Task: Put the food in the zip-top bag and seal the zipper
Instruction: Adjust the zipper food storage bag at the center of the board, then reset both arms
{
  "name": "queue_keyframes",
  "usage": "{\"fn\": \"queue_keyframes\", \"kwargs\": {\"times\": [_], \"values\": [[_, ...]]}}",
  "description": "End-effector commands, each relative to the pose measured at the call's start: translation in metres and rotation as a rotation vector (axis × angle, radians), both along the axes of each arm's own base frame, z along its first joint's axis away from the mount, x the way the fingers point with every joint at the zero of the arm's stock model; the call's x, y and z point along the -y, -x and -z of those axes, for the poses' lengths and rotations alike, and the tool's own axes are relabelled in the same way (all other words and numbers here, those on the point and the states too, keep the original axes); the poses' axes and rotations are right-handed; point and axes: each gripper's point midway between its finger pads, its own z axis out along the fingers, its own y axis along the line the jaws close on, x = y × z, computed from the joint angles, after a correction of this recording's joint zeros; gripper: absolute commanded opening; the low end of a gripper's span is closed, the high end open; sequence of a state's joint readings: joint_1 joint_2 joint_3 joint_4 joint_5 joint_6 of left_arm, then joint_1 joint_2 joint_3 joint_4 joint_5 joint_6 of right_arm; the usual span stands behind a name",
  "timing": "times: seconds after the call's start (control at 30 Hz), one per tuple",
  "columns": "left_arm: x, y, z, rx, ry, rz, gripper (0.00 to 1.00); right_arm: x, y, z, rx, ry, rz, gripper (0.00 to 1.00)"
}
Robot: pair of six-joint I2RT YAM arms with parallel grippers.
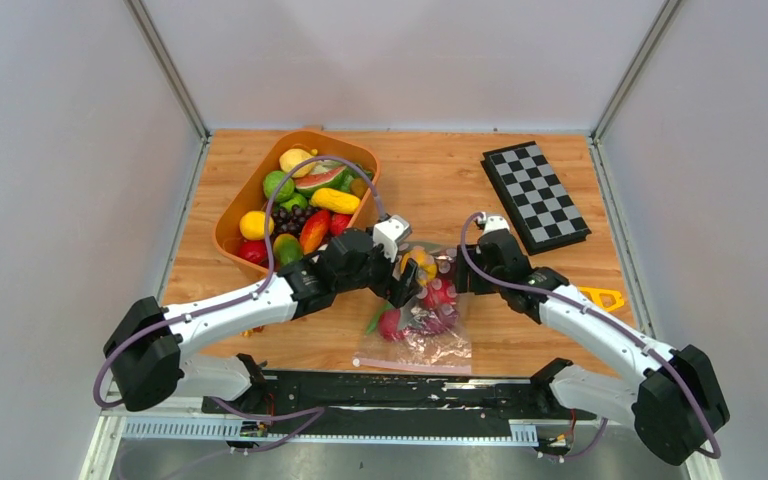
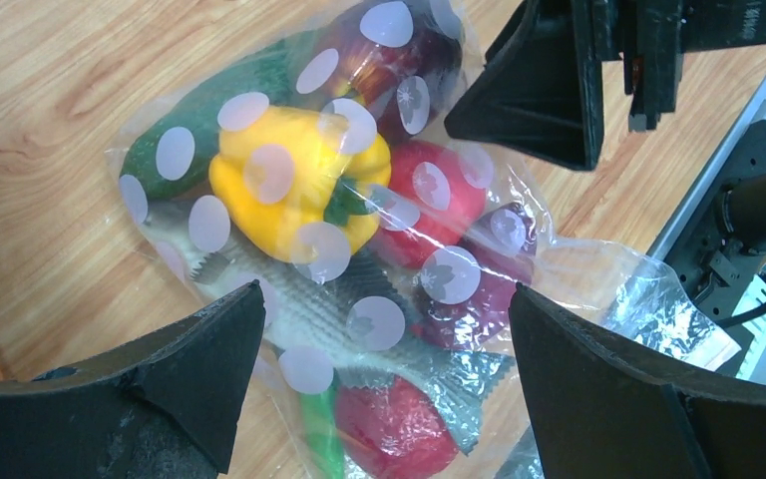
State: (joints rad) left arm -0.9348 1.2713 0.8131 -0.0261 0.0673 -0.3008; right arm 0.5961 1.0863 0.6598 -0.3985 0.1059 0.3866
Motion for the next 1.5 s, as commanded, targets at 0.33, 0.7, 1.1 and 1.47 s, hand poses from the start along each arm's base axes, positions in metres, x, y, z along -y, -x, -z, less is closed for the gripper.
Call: {"fn": "queue_keyframes", "kwargs": {"times": [0.33,0.7,1.1,1.47], "values": [[0.002,0.002,0.018,0.024,-0.081,0.082,0.93,0.049,-0.025,0.019,0.017,0.049,0.197,0.62],[0.032,0.011,0.036,-0.001,-0.111,0.149,0.83,0.055,-0.04,0.003,0.045,-0.018,0.239,0.63],[-0.016,-0.029,-0.072,0.316,-0.066,-0.089,1.0,0.079,-0.057,-0.098,0.409,-0.083,0.343,0.8],[-0.159,-0.097,-0.148,0.292,0.182,-0.605,1.0,0.091,-0.058,-0.139,0.569,-0.1,0.38,0.93]]}}
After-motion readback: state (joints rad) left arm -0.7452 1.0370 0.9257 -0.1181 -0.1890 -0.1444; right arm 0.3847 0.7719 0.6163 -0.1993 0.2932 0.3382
